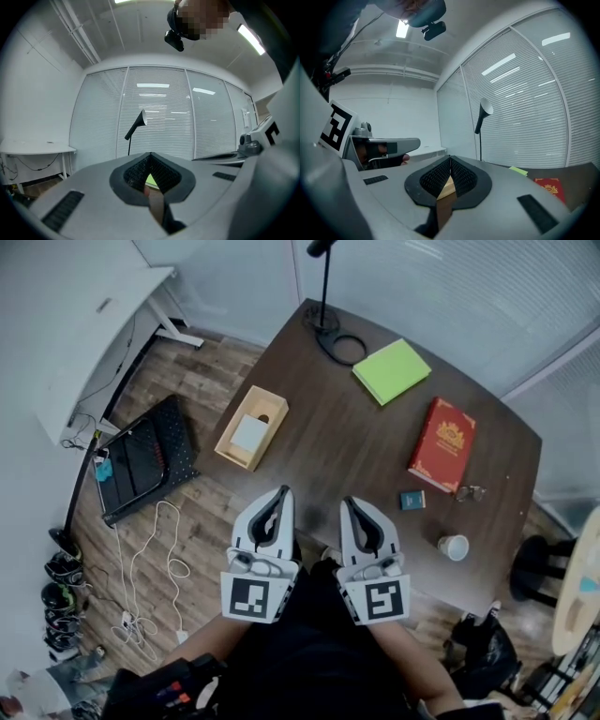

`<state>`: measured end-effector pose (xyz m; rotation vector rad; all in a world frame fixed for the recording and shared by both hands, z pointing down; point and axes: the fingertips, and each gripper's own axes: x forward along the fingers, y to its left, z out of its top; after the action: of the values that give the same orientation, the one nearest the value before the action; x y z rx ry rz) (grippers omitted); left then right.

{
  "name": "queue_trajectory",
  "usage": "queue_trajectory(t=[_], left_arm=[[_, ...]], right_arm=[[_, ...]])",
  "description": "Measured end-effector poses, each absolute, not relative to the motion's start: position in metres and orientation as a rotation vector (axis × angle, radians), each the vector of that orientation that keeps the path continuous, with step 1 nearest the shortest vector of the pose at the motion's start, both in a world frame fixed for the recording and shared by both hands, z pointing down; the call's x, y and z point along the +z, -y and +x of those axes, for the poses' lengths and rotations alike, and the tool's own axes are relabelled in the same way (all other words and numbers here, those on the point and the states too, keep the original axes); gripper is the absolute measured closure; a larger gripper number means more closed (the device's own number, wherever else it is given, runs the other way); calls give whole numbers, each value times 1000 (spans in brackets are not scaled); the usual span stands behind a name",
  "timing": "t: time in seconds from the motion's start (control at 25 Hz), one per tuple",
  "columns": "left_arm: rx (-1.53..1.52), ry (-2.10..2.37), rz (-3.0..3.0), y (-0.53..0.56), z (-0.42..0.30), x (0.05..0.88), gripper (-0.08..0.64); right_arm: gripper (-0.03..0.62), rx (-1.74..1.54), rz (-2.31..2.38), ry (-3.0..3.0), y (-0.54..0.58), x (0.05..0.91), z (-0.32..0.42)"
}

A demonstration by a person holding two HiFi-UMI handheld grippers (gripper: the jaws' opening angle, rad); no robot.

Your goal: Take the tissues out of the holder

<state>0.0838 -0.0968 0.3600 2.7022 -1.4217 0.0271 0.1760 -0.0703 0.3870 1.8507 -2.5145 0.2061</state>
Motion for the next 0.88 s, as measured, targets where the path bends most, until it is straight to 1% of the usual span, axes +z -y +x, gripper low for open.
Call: queue_trajectory(t=[0.44,0.88], left_arm=[[26,1392,2675,159,10,366,561],[-38,1427,2649,211,-48,366,561]], right_arm=[[581,206,1820,2479,147,390,102],[581,221,1781,2460,198,395,50]])
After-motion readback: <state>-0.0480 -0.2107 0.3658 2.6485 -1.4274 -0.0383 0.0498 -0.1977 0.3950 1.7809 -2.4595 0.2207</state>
